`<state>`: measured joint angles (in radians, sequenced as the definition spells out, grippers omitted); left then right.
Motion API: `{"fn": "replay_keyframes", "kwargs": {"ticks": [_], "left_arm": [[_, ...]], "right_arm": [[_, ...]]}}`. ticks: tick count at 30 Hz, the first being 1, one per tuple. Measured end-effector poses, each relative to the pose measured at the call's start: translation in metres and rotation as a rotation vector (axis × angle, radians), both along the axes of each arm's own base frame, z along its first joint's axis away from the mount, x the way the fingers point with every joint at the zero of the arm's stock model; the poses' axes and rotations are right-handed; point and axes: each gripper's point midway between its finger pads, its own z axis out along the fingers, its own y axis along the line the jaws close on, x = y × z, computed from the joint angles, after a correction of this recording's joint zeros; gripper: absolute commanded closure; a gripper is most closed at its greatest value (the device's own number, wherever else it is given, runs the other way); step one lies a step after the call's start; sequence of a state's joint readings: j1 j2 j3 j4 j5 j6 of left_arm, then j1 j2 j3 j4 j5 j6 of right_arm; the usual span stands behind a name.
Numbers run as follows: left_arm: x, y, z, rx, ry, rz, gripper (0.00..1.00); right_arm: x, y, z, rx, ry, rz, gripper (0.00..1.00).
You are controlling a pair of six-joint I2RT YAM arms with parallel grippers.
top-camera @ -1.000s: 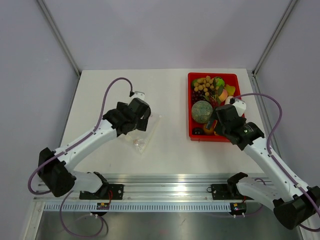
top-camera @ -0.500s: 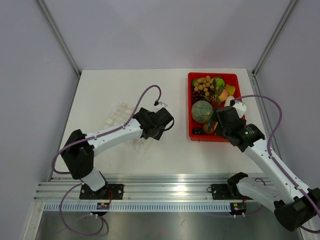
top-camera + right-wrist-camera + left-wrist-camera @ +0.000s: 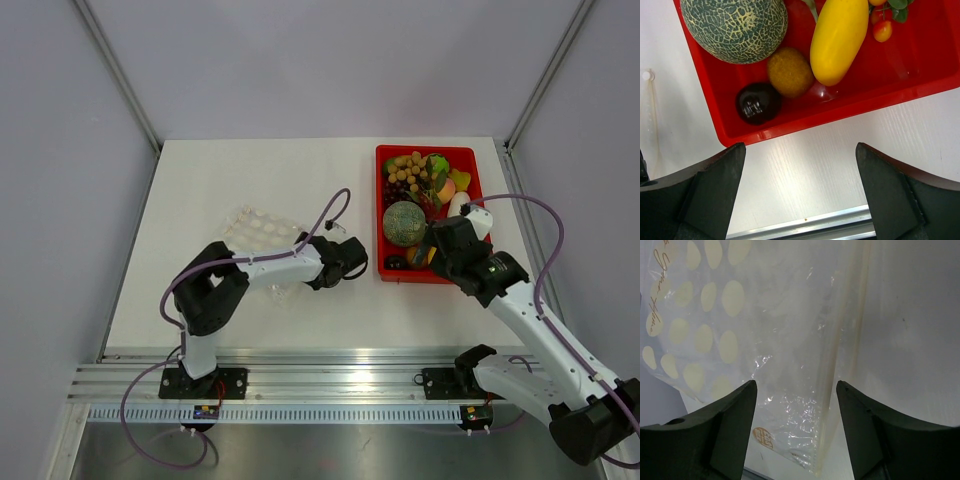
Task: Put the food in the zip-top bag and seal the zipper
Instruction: Pick up the zipper food storage bag at the center of the board.
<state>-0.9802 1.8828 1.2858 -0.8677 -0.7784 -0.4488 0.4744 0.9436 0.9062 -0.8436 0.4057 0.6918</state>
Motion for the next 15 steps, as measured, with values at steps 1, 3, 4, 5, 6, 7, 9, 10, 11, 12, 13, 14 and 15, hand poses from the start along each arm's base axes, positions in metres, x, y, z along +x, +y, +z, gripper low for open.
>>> {"fn": "replay_keyframes", "kwargs": {"ticks": [1, 3, 4, 5, 6, 7, 9, 10, 11, 12, 13, 14, 15], "left_arm": [[0.001, 0.001, -0.001, 0.013, -0.007, 0.001, 0.33], [0.004, 0.003, -0.001, 0.037, -0.023, 0.003, 0.39], [0.006, 0.003, 0.000, 0.046, -0.030, 0.004, 0.41], [0.008, 0.003, 0.000, 0.056, -0.037, 0.004, 0.47], [0.009, 0.003, -0.001, 0.063, -0.042, 0.006, 0.50], [0.010, 0.003, -0.001, 0.070, -0.045, 0.005, 0.54], [0.011, 0.004, -0.003, 0.081, -0.049, 0.005, 0.69], [0.011, 0.005, -0.003, 0.085, -0.051, 0.005, 0.76], [0.012, 0.006, -0.003, 0.090, -0.052, 0.006, 0.82], [0.014, 0.007, -0.003, 0.094, -0.053, 0.007, 0.98], [0.015, 0.008, -0.003, 0.092, -0.054, 0.014, 1.00], [0.017, 0.010, -0.002, 0.094, -0.051, 0.019, 1.00], [0.020, 0.012, -0.001, 0.088, -0.047, 0.027, 1.00]], "right_arm": [[0.000, 0.000, 0.000, 0.001, 0.000, -0.001, 0.00], [-0.001, -0.001, -0.003, -0.001, 0.005, -0.002, 0.01], [-0.002, -0.001, -0.004, -0.002, 0.009, -0.003, 0.01], [-0.002, -0.001, -0.005, -0.002, 0.011, -0.004, 0.00], [-0.002, -0.001, -0.006, 0.000, 0.013, -0.006, 0.01], [-0.002, -0.001, -0.006, 0.002, 0.014, -0.006, 0.01], [-0.002, 0.000, -0.007, 0.006, 0.016, -0.007, 0.01], [-0.002, 0.001, -0.008, 0.007, 0.020, -0.007, 0.01], [-0.002, 0.002, -0.009, 0.008, 0.024, -0.007, 0.01], [-0.001, 0.003, -0.010, 0.009, 0.027, -0.004, 0.01], [0.000, 0.005, -0.011, 0.014, 0.032, 0.002, 0.01], [0.001, 0.008, -0.012, 0.023, 0.037, 0.009, 0.01], [0.002, 0.011, -0.012, 0.036, 0.039, 0.019, 0.01]]}}
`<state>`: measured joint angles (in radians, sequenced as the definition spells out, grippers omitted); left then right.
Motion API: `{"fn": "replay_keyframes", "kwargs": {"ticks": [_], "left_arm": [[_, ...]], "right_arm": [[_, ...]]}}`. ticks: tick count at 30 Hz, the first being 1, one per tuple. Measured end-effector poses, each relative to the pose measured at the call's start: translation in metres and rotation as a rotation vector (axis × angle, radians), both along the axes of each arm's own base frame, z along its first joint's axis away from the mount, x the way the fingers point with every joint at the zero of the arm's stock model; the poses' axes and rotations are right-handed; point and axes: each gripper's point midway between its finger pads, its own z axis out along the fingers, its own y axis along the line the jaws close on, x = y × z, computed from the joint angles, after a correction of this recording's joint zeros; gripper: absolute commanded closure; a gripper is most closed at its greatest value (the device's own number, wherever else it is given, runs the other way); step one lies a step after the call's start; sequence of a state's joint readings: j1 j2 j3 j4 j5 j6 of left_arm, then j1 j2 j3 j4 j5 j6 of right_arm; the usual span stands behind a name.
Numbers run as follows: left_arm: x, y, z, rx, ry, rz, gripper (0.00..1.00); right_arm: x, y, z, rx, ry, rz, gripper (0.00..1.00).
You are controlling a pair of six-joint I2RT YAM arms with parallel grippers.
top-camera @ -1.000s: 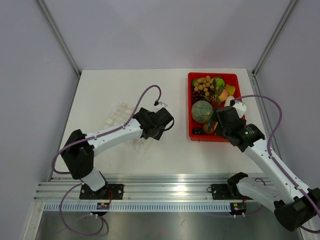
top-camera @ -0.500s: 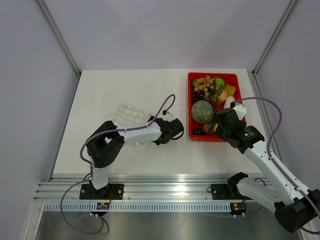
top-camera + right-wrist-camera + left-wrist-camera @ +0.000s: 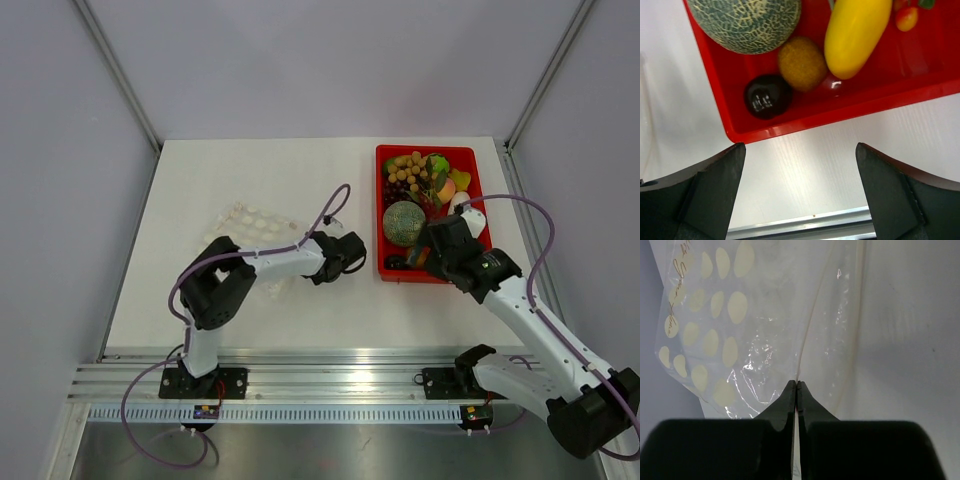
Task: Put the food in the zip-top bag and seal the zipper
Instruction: Pick up the zipper food storage bag at the center of the board, then open the zipper of the food storage bag.
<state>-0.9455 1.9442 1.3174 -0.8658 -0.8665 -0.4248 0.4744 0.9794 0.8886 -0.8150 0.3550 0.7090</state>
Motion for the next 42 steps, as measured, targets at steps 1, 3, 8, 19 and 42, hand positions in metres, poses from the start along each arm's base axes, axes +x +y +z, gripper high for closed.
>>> {"fn": "replay_keyframes", "kwargs": {"ticks": [1, 3, 8, 19, 42], "left_arm": [[0.002, 0.001, 0.000, -0.021, 0.013, 0.010, 1.00], [0.006, 0.005, 0.004, -0.090, 0.036, 0.037, 1.00], [0.021, 0.002, 0.064, -0.444, 0.021, 0.082, 1.00], [0.025, -0.049, 0.158, -0.796, -0.018, -0.054, 1.00], [0.024, -0.050, 0.154, -0.901, 0.071, -0.026, 1.00]], "right_arm": [[0.002, 0.003, 0.000, 0.013, -0.003, 0.008, 0.01], [0.006, 0.011, 0.003, 0.045, -0.020, 0.024, 0.01], [0.019, 0.032, 0.013, 0.140, -0.071, 0.064, 0.00], [0.046, 0.156, 0.011, 0.421, -0.038, 0.285, 0.01], [0.089, 0.227, 0.009, 0.602, -0.075, 0.301, 0.84]]}}
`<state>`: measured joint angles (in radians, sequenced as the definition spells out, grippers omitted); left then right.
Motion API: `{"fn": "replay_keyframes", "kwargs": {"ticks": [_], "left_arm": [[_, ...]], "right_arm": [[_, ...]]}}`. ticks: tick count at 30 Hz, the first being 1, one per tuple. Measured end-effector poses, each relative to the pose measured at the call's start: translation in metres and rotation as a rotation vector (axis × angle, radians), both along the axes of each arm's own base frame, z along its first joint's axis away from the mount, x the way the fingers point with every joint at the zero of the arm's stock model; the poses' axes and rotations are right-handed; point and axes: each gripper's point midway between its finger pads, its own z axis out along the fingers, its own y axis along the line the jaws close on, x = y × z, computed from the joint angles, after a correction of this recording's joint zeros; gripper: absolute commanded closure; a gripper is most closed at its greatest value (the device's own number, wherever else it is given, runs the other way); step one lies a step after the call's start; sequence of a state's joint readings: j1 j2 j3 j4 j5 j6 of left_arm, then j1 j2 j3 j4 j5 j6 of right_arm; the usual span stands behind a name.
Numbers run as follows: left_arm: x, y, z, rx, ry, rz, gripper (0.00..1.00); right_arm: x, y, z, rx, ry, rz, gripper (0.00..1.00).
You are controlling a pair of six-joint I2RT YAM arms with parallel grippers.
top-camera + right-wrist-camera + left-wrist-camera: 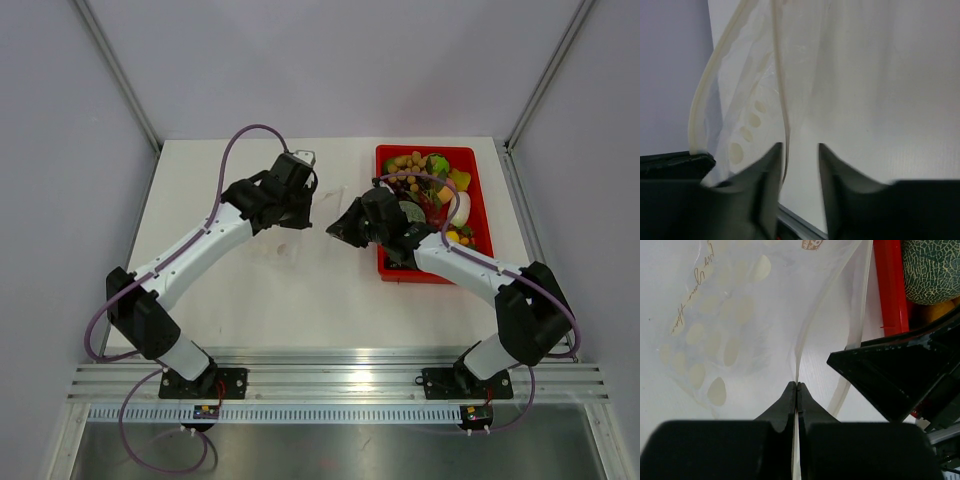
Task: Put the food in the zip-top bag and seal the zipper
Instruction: Open the zipper of the food storage bag.
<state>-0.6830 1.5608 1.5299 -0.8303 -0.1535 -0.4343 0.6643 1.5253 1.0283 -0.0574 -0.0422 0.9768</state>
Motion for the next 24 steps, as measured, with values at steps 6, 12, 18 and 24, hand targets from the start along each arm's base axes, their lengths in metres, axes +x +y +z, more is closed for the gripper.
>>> {"fn": "replay_keyframes", "kwargs": {"ticks": [6, 12, 18, 24], "left_arm": [[-0.003, 0.008, 0.003, 0.023, 0.007, 0.014, 1.00], [-0.005, 0.020, 0.018, 0.047, -0.027, 0.032, 1.00], [-0.007, 0.025, 0.029, 0.043, -0.055, 0.044, 0.86], [-0.008, 0.018, 0.029, 0.010, -0.040, 0.045, 0.43]], "right_arm": [[0.002, -0.004, 0.001, -0.041, -0.018, -0.001, 1.00], [0.009, 0.001, 0.027, -0.057, -0.076, 0.028, 1.00], [0.006, 0.008, 0.043, -0.065, -0.096, 0.052, 1.00], [0.002, 0.007, 0.038, -0.082, -0.070, 0.048, 1.00]]}}
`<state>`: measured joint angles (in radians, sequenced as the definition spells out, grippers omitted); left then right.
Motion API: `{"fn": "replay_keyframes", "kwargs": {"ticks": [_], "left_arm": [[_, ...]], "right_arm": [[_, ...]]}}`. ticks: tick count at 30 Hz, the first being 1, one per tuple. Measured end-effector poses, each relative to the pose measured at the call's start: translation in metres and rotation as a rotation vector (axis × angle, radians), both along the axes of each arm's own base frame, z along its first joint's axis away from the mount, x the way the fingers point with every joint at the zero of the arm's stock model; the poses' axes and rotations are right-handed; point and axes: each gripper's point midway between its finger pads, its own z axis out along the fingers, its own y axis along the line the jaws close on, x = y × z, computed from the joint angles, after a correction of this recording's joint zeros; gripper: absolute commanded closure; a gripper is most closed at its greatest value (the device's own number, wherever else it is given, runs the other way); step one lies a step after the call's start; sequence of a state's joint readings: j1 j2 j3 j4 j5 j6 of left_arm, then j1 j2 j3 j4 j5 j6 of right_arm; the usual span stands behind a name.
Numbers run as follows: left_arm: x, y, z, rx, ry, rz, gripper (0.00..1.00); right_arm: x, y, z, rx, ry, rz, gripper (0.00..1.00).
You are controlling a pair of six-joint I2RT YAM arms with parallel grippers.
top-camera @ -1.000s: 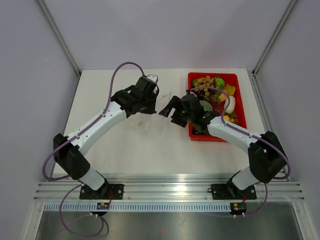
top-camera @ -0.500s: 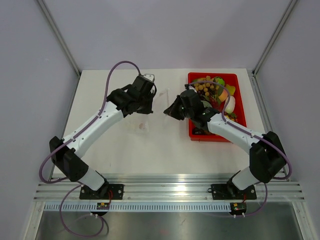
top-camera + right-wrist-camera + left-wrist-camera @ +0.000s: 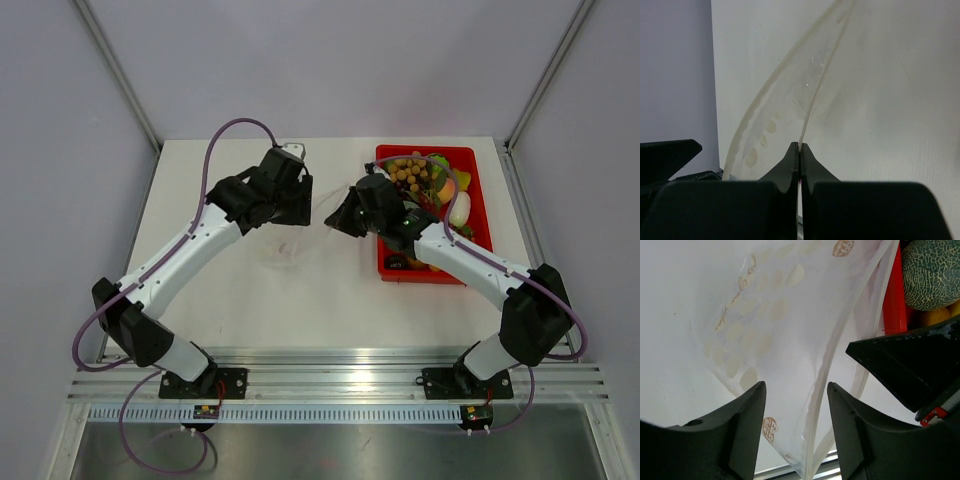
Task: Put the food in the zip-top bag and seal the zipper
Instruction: Open the zipper of the food storage bag.
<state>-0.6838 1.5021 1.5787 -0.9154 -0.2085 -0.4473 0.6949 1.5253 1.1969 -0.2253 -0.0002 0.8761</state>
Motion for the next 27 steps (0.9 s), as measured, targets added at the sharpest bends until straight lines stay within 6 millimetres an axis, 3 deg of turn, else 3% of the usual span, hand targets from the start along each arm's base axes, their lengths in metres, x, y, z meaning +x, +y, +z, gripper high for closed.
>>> {"fn": "replay_keyframes", "kwargs": {"ticks": [7, 10, 15, 21, 25, 26, 27], "left_arm": [[0.003, -0.019, 0.003, -0.007, -0.001, -0.027, 0.41], [0.000, -0.027, 0.000, -0.001, 0.007, -0.051, 0.34], [-0.003, -0.033, -0.007, 0.008, 0.023, -0.071, 0.34], [0.003, -0.038, -0.020, 0.036, 0.049, -0.072, 0.62], [0.012, -0.044, -0.032, 0.066, 0.065, -0.065, 0.87], [0.013, -0.043, -0.035, 0.075, 0.068, -0.061, 0.98], [0.014, -0.042, -0.038, 0.085, 0.072, -0.054, 1.00]], "right_arm": [[0.001, -0.007, -0.004, -0.032, 0.012, -0.029, 1.00], [0.002, -0.008, -0.003, -0.038, 0.012, -0.035, 1.00], [0.001, -0.009, -0.003, -0.045, 0.014, -0.036, 1.00], [0.000, -0.011, 0.003, -0.039, 0.003, -0.035, 1.00], [-0.001, -0.011, 0.008, -0.034, -0.007, -0.030, 1.00], [-0.002, -0.011, 0.008, -0.035, -0.010, -0.027, 1.00], [-0.002, -0.011, 0.008, -0.038, -0.012, -0.024, 1.00]]}}
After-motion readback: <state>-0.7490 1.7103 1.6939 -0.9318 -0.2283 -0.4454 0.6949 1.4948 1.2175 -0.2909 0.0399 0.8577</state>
